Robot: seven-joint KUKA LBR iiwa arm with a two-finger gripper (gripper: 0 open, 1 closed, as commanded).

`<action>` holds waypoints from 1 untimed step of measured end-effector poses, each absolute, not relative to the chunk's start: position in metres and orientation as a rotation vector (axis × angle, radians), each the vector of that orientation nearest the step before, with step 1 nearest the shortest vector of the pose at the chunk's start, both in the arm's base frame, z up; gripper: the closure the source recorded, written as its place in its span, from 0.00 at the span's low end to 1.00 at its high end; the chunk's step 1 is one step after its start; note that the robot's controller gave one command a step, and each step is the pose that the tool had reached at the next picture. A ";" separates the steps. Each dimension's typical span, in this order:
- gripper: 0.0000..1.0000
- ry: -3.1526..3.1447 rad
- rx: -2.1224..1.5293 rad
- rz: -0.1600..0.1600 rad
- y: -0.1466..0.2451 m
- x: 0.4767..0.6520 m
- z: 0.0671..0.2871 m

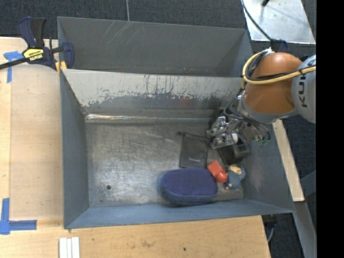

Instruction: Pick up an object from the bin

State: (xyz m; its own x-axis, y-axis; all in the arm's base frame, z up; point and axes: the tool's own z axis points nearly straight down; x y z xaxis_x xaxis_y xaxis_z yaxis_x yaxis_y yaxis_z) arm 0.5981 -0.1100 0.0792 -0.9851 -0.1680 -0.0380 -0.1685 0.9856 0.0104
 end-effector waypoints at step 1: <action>1.00 3.060 -0.659 -0.005 -0.091 0.603 0.208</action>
Offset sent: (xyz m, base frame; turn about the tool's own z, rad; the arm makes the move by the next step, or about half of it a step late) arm 0.0021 0.0196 0.1237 -0.2572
